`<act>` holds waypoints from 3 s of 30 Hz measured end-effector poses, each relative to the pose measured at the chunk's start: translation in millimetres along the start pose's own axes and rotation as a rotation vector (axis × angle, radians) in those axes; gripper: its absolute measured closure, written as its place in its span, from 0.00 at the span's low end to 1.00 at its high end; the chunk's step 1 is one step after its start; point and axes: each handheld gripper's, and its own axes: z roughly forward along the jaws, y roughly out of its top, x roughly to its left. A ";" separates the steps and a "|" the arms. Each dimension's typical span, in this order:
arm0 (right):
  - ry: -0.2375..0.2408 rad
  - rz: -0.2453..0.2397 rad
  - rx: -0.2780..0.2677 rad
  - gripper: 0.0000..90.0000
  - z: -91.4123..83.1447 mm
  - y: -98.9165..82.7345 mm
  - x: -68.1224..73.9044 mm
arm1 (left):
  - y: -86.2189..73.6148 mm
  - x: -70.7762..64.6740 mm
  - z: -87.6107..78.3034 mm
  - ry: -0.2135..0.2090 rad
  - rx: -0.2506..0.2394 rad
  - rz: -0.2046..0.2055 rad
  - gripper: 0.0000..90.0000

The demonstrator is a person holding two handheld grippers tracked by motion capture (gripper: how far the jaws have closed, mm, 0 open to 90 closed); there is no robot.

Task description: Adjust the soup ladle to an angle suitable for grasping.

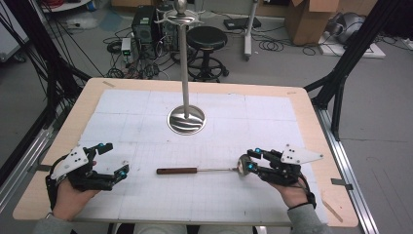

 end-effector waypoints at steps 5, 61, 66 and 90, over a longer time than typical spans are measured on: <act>0.037 -0.003 0.025 0.95 9.9 3.2 8.1 | 0.0 -0.2 -0.2 0.002 -0.003 -0.001 0.03; -0.046 0.041 0.453 0.99 137.1 -28.9 45.4 | -3.6 0.6 5.9 0.010 0.056 0.001 0.03; -0.055 0.026 0.454 0.99 139.7 -28.0 45.2 | -3.8 0.6 6.1 0.014 0.059 0.000 0.03; -0.147 -0.035 0.456 0.99 158.4 -23.5 37.6 | -4.6 0.0 7.4 0.013 0.072 0.004 0.03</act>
